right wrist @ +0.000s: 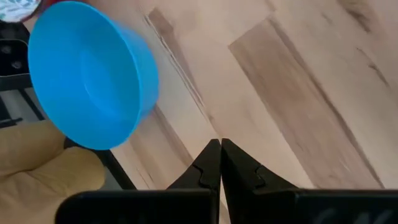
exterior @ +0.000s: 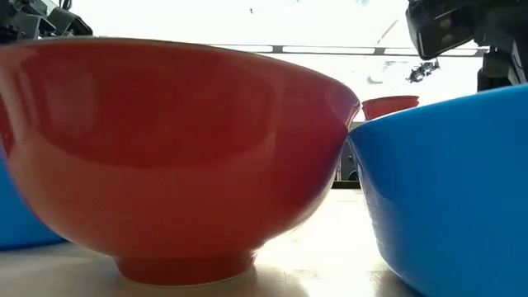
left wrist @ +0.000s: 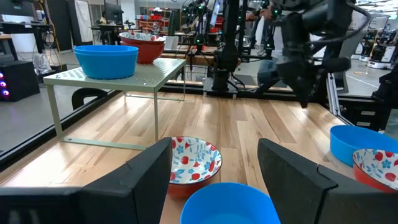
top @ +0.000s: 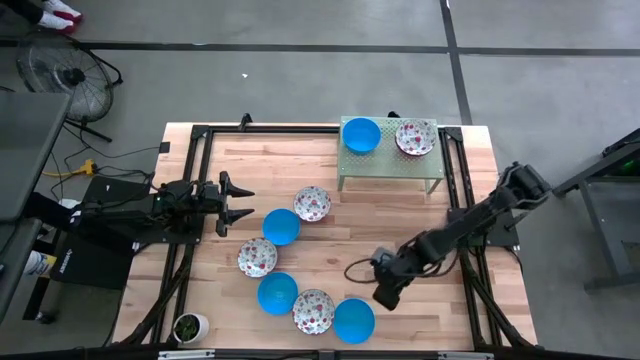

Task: Pick & Place Mini bowls
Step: Stack the blue bowl on the blue bowls on the shelf

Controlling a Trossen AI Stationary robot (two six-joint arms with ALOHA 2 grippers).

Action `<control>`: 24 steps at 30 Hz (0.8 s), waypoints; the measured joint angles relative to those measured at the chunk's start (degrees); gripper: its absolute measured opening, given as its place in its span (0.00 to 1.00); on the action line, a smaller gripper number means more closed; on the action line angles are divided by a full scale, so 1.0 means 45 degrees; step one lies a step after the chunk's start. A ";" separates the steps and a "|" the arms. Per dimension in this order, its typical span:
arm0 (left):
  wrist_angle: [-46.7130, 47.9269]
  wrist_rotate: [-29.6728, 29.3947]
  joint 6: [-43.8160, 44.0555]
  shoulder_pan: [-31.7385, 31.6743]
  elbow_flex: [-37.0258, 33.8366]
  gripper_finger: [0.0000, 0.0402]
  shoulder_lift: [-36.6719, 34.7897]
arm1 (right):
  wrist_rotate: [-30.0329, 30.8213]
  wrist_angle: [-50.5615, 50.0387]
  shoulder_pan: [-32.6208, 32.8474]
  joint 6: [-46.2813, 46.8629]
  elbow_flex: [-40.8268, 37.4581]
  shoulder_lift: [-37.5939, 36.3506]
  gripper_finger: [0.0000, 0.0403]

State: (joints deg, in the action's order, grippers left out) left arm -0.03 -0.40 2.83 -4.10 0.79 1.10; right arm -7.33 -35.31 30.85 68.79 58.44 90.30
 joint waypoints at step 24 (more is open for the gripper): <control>-0.0003 0.0000 0.0004 -0.0002 -0.0004 0.58 0.0000 | -0.0262 -0.0075 0.0014 -0.0070 0.3176 0.3422 0.37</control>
State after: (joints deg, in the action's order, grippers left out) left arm -0.05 -0.40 2.85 -4.11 0.78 1.10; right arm -8.51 -35.65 30.92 68.47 72.74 105.70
